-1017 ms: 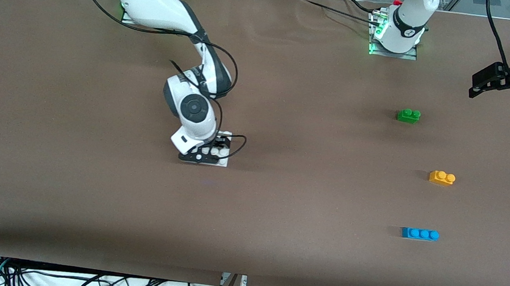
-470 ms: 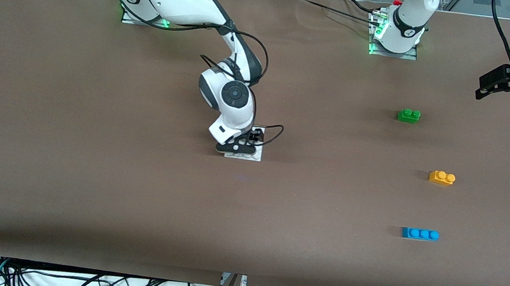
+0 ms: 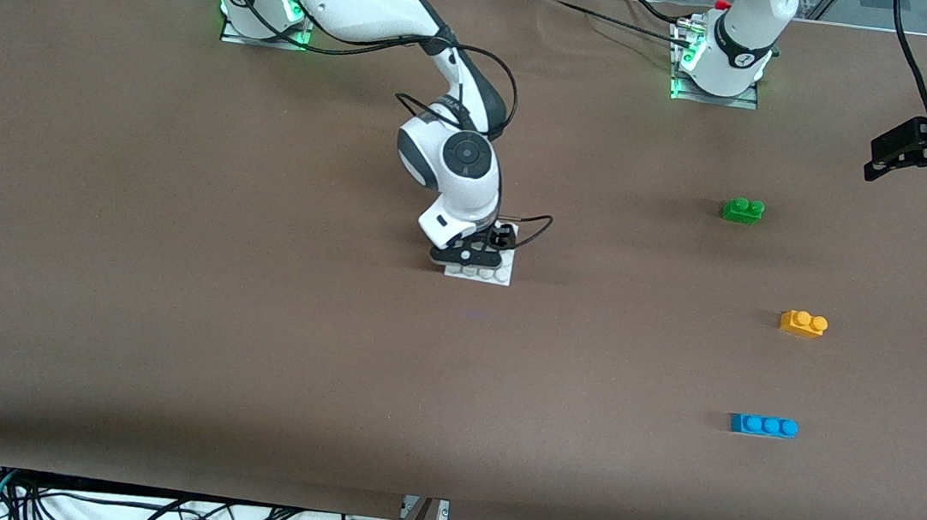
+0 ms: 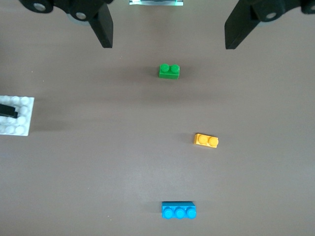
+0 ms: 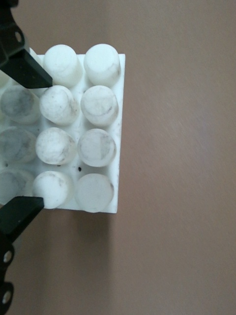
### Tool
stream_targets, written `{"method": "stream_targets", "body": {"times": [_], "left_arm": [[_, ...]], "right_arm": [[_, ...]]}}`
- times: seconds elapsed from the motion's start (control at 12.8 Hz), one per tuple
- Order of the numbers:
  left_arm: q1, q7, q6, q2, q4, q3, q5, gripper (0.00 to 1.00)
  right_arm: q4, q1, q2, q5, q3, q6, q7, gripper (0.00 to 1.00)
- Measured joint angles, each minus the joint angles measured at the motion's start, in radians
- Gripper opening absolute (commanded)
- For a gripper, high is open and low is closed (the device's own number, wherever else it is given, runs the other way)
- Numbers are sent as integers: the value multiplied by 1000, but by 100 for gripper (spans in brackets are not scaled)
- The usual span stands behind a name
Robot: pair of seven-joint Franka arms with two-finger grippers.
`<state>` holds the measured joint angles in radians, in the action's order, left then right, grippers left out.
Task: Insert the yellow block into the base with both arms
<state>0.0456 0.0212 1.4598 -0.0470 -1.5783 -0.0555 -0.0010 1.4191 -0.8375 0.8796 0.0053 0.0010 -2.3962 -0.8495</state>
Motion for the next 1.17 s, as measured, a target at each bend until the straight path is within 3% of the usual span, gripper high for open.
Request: {"method": "stream_targets", "body": {"times": [0.63, 1.17], "left_arm": [[0, 0, 0, 0, 0, 0, 0, 100], [0, 0, 0, 0, 0, 0, 0, 100]], "right_arm": [[-13, -30, 36, 0, -1, -77, -8, 99], [-200, -33, -8, 0, 0, 161, -2, 99]]}}
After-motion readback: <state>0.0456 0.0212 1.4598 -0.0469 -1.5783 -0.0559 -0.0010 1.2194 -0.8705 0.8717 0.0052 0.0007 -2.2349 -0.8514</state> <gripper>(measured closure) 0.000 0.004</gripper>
